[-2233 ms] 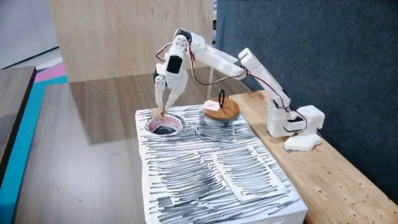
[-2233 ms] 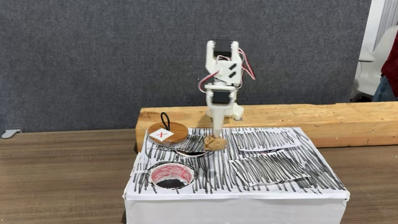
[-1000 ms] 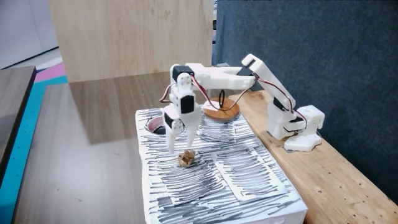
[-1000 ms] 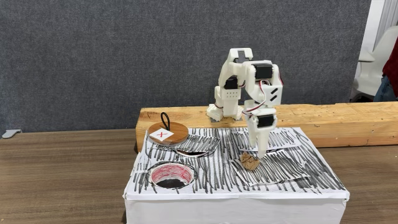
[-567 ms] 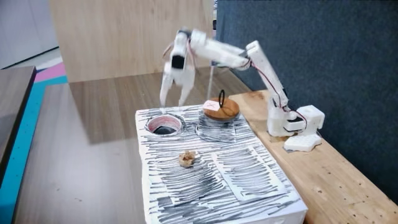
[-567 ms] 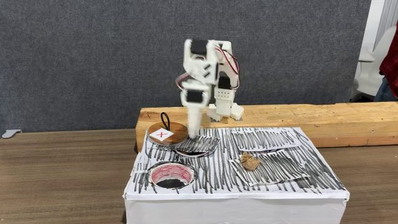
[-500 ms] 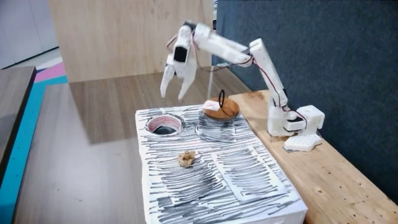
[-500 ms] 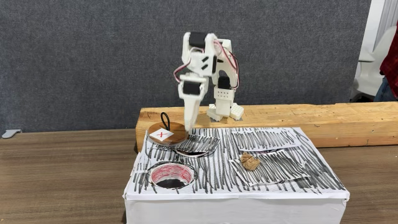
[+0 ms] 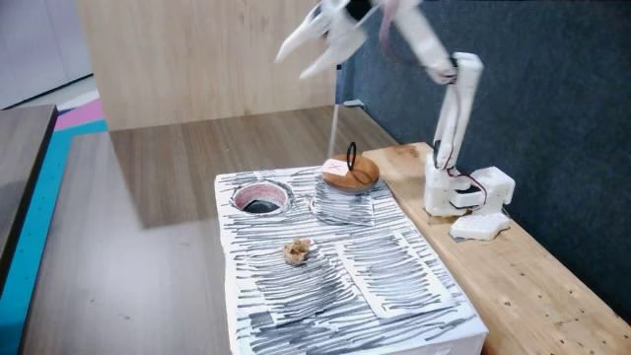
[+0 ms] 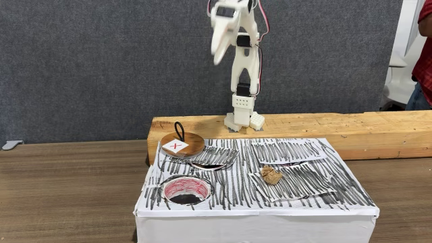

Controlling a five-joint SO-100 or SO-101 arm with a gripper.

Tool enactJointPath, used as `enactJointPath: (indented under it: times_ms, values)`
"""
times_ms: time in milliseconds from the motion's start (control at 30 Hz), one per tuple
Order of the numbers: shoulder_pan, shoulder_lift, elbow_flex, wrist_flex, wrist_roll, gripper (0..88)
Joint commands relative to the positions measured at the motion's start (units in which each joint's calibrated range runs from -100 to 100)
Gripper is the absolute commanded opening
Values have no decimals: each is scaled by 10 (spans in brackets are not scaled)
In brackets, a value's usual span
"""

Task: Pick the brown debris from the hole.

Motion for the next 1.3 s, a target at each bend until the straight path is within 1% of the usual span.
enactJointPath:
  times_ms: [0,100,233,333,433,1267]
  values:
    - [2,-174,65,-1,-2,178]
    - [2,-256,168,-22,-4,178]
    - [3,-349,375,-107,-1,178]
    - [3,-401,479,-166,-1,178]
    - [4,-414,493,-187,-2,179]
    - [9,-414,498,-187,0,179]
